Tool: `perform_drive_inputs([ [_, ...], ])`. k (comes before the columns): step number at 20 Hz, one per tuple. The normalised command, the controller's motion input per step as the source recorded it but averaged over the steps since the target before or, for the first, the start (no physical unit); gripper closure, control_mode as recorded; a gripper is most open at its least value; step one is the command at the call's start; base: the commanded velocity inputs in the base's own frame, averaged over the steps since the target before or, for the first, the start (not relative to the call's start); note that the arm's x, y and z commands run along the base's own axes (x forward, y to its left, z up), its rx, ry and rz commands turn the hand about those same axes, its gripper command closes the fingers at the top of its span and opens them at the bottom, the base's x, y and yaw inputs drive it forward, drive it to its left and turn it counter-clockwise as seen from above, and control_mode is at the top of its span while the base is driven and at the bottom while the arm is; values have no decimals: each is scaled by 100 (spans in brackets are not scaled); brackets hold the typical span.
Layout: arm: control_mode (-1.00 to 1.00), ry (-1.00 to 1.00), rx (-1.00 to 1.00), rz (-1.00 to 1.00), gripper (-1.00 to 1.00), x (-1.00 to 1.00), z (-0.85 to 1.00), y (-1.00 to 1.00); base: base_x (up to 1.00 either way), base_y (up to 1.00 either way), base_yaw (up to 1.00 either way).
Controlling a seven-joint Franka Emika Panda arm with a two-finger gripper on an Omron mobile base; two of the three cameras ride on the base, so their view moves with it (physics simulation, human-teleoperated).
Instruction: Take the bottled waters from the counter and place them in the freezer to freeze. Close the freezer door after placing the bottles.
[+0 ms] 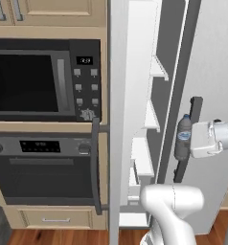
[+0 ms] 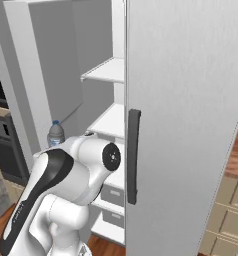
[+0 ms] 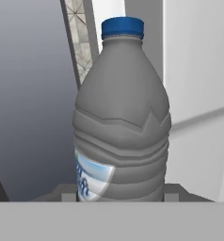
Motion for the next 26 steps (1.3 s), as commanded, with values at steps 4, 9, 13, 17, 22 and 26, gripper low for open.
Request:
perform_drive_inputs([
  [4, 100, 0, 0, 0, 100, 0, 0, 0, 25, 1, 0],
  [9, -100, 0, 0, 0, 100, 3, 0, 0, 16, 0, 0],
  [13, -100, 0, 0, -10, 100, 1, -1, 0, 0, 0, 0],
  [17, -100, 0, 0, -14, 100, 0, -10, 0, 0, 0, 0],
  [22, -100, -1, 0, -29, 100, 0, -22, 1, 0, 0, 0],
  [26, -100, 0, 0, -26, 100, 7, -40, 0, 0, 0, 0],
])
